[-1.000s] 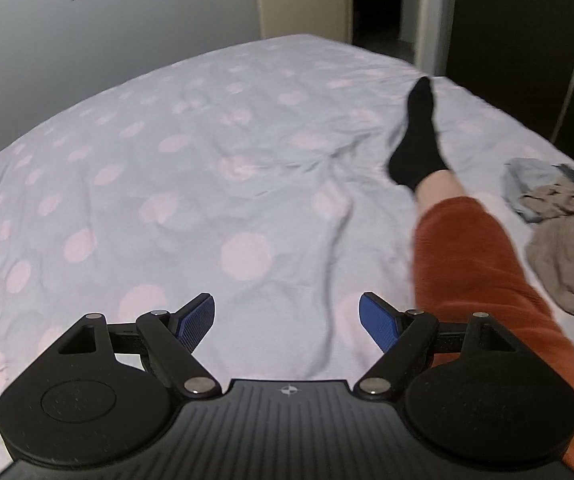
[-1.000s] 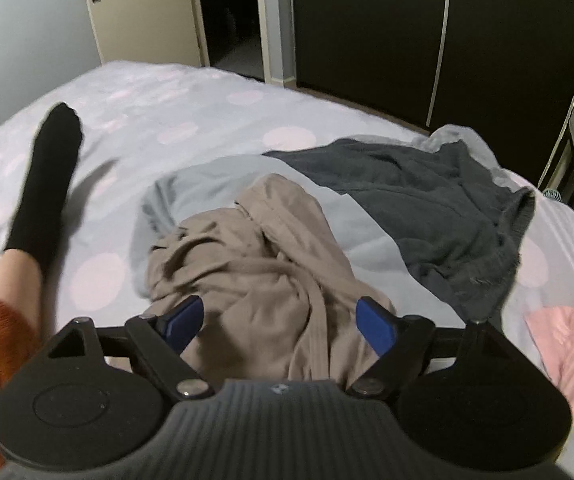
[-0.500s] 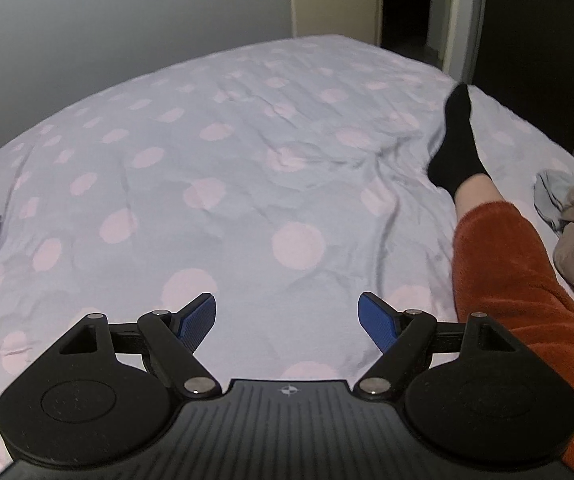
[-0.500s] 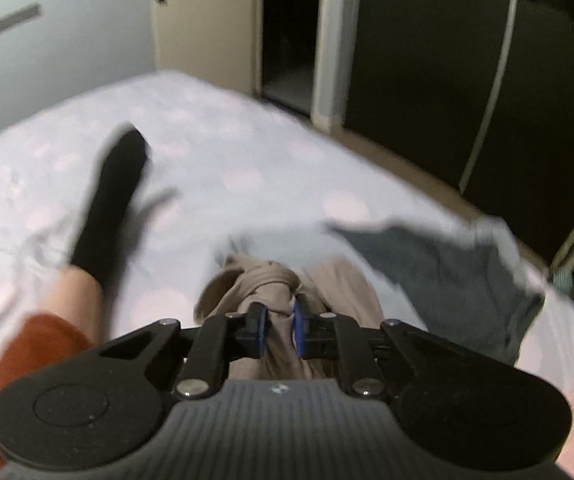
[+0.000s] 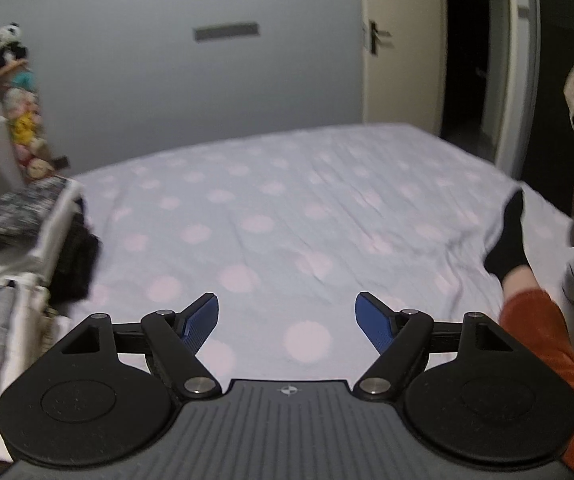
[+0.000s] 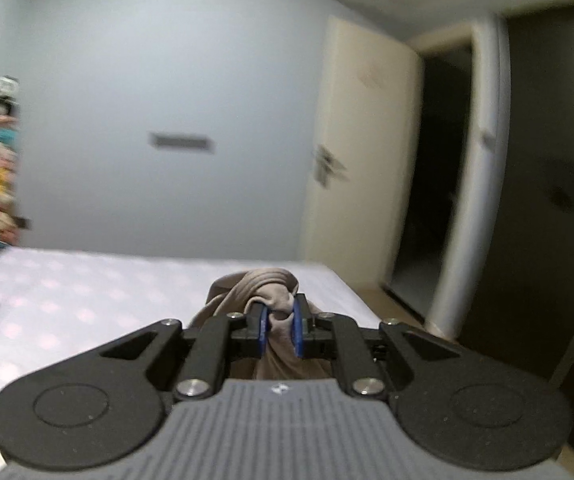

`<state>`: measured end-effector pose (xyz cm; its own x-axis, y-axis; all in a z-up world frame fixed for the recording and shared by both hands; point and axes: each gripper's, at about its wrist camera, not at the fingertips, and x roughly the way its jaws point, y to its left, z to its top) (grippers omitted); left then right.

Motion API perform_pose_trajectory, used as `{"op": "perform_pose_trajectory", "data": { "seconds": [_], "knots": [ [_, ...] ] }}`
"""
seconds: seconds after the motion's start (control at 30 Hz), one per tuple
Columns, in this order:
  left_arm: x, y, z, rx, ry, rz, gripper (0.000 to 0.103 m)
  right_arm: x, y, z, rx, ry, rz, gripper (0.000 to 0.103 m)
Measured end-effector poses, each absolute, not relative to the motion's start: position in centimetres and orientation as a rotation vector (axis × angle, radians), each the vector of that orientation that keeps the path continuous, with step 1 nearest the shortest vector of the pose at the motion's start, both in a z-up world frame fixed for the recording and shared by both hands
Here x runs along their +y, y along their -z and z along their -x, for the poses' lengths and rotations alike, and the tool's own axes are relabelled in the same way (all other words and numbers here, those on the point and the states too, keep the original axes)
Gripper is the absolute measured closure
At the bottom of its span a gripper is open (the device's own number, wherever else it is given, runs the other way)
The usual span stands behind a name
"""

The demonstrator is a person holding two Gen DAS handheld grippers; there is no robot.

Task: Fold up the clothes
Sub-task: 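Grasp the beige shirt from the pile with the right gripper, then carry the beige shirt with the right gripper and drop it on the open bed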

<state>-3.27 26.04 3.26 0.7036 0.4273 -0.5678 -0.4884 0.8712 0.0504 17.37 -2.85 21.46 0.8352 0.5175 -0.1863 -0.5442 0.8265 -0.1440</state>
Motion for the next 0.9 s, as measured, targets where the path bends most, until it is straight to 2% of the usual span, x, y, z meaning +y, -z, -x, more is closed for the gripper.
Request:
{"op": "perform_pose_trajectory", "data": {
  "seconds": [0.23, 0.37, 0.53, 0.7, 0.9],
  "knots": [
    [29.0, -7.3, 9.1, 0.507, -0.629, 0.103, 0.014, 5.9, -27.7, -9.3, -0.01, -0.85, 0.169, 0.089],
    [30.7, -7.9, 11.5, 0.515, -0.687, 0.099, 0.014, 10.1, -25.5, -7.0, 0.048, -0.966, 0.181, 0.089],
    [32.5, -6.1, 13.3, 0.587, -0.736, 0.111, 0.014, 14.7, -16.2, -7.3, 0.285, -1.068, 0.207, 0.089],
    [33.9, -2.5, 13.4, 0.67, -0.727, 0.182, 0.014, 15.6, -3.1, -7.8, 0.555, -1.089, 0.253, 0.089],
    [33.8, 1.8, 12.3, 0.765, -0.677, 0.254, 0.014, 16.0, 8.1, -5.6, 0.833, -1.07, 0.288, 0.088]
  ]
}}
